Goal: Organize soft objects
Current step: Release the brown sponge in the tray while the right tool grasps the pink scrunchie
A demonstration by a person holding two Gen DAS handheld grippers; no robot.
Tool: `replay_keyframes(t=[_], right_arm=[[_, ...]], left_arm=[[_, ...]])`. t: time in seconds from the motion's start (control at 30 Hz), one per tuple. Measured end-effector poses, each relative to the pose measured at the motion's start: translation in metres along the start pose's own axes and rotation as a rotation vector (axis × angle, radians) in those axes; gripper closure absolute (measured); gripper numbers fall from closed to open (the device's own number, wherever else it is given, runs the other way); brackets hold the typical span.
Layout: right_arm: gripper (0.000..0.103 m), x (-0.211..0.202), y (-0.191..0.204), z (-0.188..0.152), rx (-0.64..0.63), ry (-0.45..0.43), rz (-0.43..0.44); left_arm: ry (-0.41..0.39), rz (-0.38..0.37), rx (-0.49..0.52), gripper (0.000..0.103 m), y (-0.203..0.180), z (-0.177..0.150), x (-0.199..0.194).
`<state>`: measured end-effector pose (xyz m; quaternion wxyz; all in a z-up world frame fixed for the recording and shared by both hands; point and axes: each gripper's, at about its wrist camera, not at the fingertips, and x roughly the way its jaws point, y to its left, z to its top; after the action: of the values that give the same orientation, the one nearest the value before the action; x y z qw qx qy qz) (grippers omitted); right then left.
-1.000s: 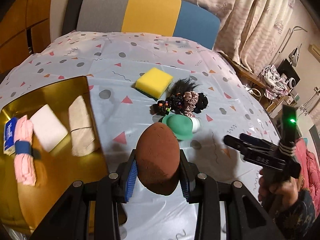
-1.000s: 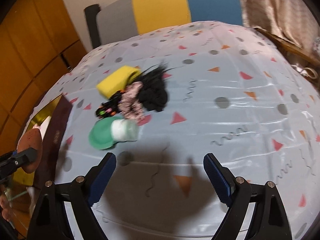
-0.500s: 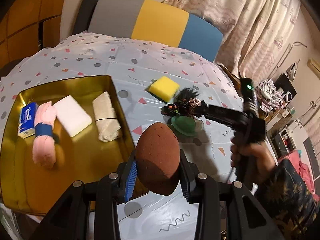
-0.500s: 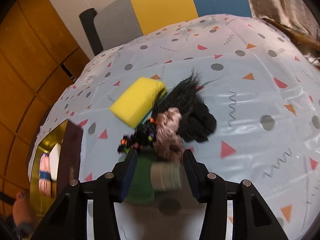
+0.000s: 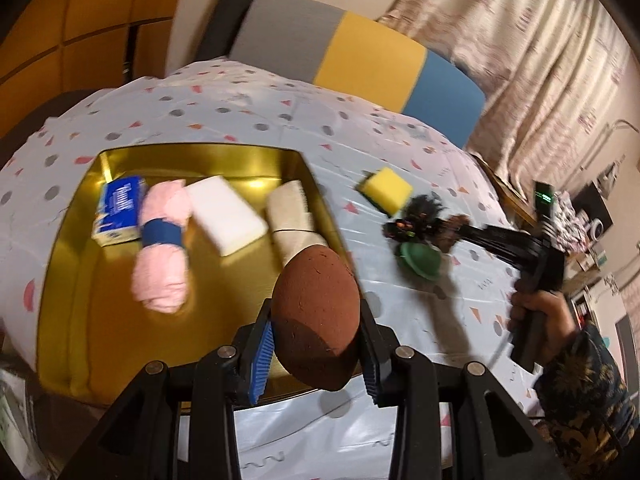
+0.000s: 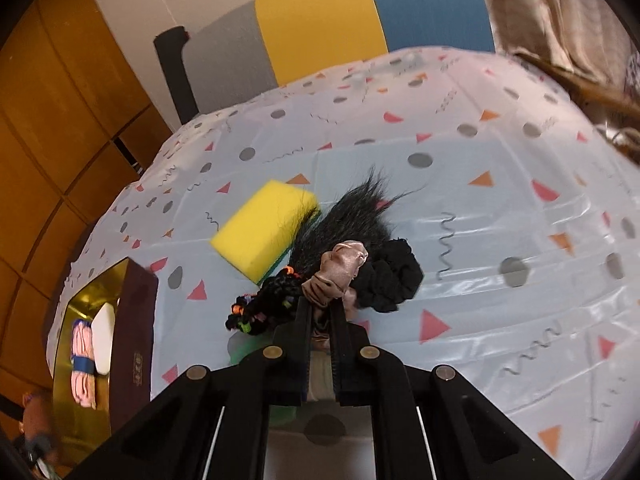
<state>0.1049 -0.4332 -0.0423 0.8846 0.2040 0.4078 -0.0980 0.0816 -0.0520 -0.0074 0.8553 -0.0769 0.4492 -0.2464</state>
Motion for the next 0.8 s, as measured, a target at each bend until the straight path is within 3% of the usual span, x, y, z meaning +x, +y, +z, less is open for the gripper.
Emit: replay_keyframes(t=[0.4,0.6,0.8], right_arm=[[0.095,-0.029,-0.018,-0.059,-0.168,0.077,-0.111],[0.095,-0.026,-0.037,-0.081,-0.131,0.096,-0.096],[0.095,-0.029,-0.038,-0.083,-0.138,0.077,-0.080]], left_arm=[[-0.055,0.118,-0.100,0.066,0.055,-0.011,-0.030],[-0.055,0.179,-0.132,0.066,0.076,-0.016,-0.033],[-0.035,0.288,-0.150,0.065,0.096,-0.013,-0.021]])
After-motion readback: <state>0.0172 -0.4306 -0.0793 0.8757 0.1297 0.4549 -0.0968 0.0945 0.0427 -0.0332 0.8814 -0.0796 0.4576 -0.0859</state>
